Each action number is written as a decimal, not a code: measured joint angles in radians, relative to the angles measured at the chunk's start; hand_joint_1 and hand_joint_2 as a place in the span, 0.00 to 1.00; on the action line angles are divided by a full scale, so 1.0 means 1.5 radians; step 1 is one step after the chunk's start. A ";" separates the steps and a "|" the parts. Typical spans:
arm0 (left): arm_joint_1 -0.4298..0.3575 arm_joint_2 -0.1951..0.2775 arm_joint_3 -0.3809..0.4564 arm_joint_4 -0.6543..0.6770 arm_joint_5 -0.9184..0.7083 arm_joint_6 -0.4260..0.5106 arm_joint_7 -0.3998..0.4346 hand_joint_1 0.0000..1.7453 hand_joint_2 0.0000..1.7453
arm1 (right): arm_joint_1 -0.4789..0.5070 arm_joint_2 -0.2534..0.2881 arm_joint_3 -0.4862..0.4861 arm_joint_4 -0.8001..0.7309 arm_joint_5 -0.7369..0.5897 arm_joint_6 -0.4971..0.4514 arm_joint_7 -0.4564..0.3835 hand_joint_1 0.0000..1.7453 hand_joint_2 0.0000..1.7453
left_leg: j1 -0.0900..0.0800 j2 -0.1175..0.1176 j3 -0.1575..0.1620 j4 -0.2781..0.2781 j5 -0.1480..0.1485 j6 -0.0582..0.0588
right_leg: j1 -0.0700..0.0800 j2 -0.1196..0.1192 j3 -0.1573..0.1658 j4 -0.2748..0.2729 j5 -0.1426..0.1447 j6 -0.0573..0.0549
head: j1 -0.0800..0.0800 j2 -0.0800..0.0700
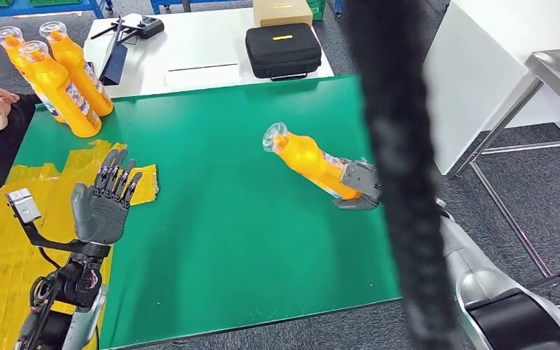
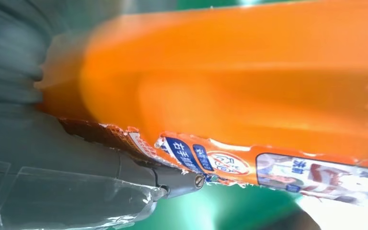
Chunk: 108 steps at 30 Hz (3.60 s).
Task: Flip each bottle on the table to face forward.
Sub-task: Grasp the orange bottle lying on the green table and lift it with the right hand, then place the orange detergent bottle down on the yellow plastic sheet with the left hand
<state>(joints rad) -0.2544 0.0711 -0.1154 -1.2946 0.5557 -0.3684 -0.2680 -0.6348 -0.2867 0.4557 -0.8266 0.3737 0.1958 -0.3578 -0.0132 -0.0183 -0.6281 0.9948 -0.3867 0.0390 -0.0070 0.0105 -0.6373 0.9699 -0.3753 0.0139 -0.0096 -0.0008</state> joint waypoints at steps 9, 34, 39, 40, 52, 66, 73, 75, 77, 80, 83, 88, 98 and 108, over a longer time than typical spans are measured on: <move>0.015 -0.071 0.012 -0.038 0.024 0.026 0.026 0.00 1.00 | 0.023 0.147 -0.016 -0.123 0.044 -0.104 0.102 1.00 1.00 | 0.000 0.002 -0.002 0.000 0.000 0.000 | 0.000 0.002 -0.003 0.000 0.000 0.000 | 0.000 0.000; -0.021 -0.135 -0.002 -0.038 0.013 0.055 0.035 0.00 1.00 | -0.076 0.395 0.022 0.078 0.111 -0.143 0.154 1.00 1.00 | 0.000 0.002 -0.004 0.000 0.000 -0.001 | 0.000 0.002 -0.004 0.000 0.000 0.000 | 0.000 0.000; -0.023 -0.137 -0.001 -0.034 0.014 0.061 0.031 0.00 1.00 | -0.090 0.412 0.043 0.099 0.135 -0.157 0.180 1.00 1.00 | 0.000 0.002 -0.004 0.000 0.000 -0.001 | 0.000 0.002 -0.005 0.000 0.000 0.000 | 0.000 0.000; -0.023 -0.137 -0.001 -0.034 0.014 0.062 0.030 0.00 1.00 | -0.091 0.414 0.050 0.101 0.136 -0.160 0.188 1.00 1.00 | 0.000 0.002 -0.004 0.000 0.000 -0.001 | 0.000 0.002 -0.005 0.000 0.000 0.000 | 0.000 0.000; 0.003 -0.142 0.027 -0.051 -0.012 0.120 0.031 0.00 1.00 | -0.078 0.426 0.315 0.059 0.120 -0.200 0.370 1.00 1.00 | 0.000 0.003 -0.004 0.000 0.000 -0.001 | 0.000 0.002 -0.006 0.000 0.000 -0.001 | 0.000 0.000; 0.052 -0.140 0.054 -0.071 -0.015 0.118 0.026 0.52 1.00 | -0.075 0.425 0.417 0.050 0.140 -0.199 0.389 1.00 1.00 | 0.000 0.004 -0.004 0.000 0.000 -0.001 | 0.000 0.003 -0.006 0.000 0.000 -0.001 | 0.000 0.000; 0.053 -0.140 0.055 -0.069 0.001 0.099 0.025 1.00 1.00 | -0.078 0.424 0.420 0.050 0.139 -0.198 0.389 1.00 1.00 | 0.000 0.004 -0.004 0.000 0.000 -0.001 | 0.000 0.003 -0.006 0.000 0.000 -0.001 | 0.000 0.000; 0.053 -0.140 0.056 -0.069 0.003 0.098 0.025 1.00 1.00 | -0.079 0.424 0.419 0.051 0.138 -0.198 0.388 1.00 1.00 | 0.000 0.004 -0.004 0.000 0.000 -0.001 | 0.000 0.003 -0.006 0.000 0.000 -0.001 | 0.000 0.000; 0.053 -0.140 0.057 -0.069 0.004 0.097 0.024 1.00 1.00 | -0.079 0.424 0.419 0.052 0.137 -0.198 0.386 1.00 1.00 | 0.000 0.004 -0.004 0.000 0.000 -0.001 | 0.000 0.003 -0.006 0.000 0.000 -0.001 | 0.000 0.000; 0.052 -0.140 0.059 -0.069 0.007 0.097 0.024 1.00 1.00 | -0.080 0.424 0.419 0.052 0.134 -0.198 0.385 1.00 1.00 | 0.000 0.005 -0.004 0.000 0.000 -0.001 | 0.000 0.003 -0.007 0.000 0.000 -0.001 | 0.000 0.000; 0.052 -0.140 0.061 -0.069 0.009 0.095 0.026 1.00 1.00 | -0.081 0.424 0.419 0.052 0.130 -0.198 0.386 0.98 1.00 | 0.000 0.005 -0.004 0.000 0.000 -0.001 | 0.000 0.003 -0.007 0.000 0.000 -0.001 | 0.000 0.000; 0.050 -0.140 0.066 -0.069 0.013 0.090 0.026 1.00 1.00 | -0.079 0.424 0.419 0.052 0.120 -0.200 0.382 0.00 0.00 | 0.000 0.005 -0.004 0.000 0.000 -0.001 | 0.000 0.004 -0.007 0.000 0.000 -0.001 | 0.000 0.000; 0.034 -0.140 0.066 -0.090 -0.011 0.086 0.009 1.00 1.00 | -0.058 0.414 0.329 0.065 0.049 -0.245 0.218 0.00 0.00 | 0.000 0.005 -0.004 0.000 0.000 -0.001 | 0.000 0.003 -0.006 0.000 0.000 -0.001 | 0.000 0.000; 0.027 -0.136 0.067 -0.137 -0.151 0.184 -0.056 1.00 1.00 | 0.011 0.392 0.165 -0.002 0.053 -0.255 0.145 0.00 0.00 | 0.000 0.004 -0.004 0.000 0.000 -0.001 | 0.000 0.003 -0.006 0.000 0.000 0.000 | 0.000 0.000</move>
<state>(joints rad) -0.2146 -0.1325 -0.0155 -1.5003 0.3297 -0.0918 -0.3519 -0.6184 0.3010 0.7033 -0.8300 0.4533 -0.1862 -0.1407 -0.0130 -0.0120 -0.6342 0.9945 -0.3866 0.0378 -0.0070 0.0154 -0.6467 0.9703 -0.3751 0.0132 -0.0093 -0.0008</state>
